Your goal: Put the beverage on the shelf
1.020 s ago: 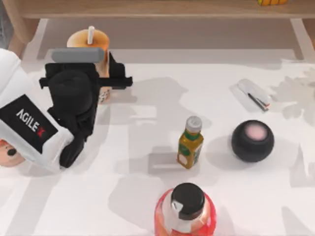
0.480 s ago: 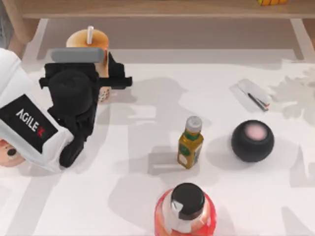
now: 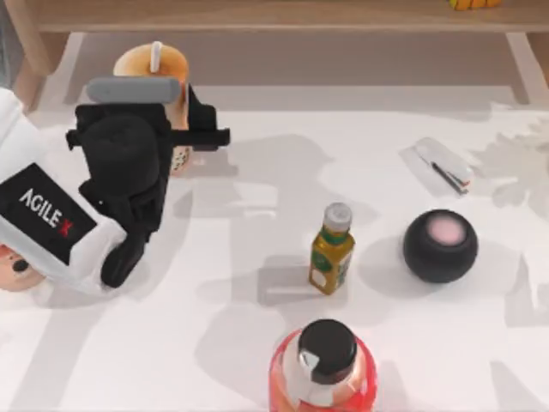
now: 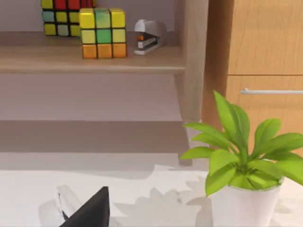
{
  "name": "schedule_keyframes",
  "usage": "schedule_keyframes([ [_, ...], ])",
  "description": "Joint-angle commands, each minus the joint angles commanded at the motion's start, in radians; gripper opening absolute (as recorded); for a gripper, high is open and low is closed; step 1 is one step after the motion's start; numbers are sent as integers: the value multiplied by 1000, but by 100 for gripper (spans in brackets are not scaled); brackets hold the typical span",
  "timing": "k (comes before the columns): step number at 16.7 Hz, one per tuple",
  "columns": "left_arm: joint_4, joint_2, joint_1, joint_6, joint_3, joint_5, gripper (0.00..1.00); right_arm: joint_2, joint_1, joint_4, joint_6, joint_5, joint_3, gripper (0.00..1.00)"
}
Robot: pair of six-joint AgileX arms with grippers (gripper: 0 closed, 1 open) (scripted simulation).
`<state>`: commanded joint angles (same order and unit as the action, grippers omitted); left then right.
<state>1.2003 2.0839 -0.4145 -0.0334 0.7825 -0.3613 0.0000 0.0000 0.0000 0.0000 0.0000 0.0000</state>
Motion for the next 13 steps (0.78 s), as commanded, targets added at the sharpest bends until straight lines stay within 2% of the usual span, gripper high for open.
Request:
schedule_keyframes([
  [8, -10, -56, -25, -5, 46, 7, 0, 0, 0, 0, 0, 0, 0, 100],
  [13, -139, -158, -79, -13, 111, 21, 0, 0, 0, 0, 0, 0, 0, 100],
])
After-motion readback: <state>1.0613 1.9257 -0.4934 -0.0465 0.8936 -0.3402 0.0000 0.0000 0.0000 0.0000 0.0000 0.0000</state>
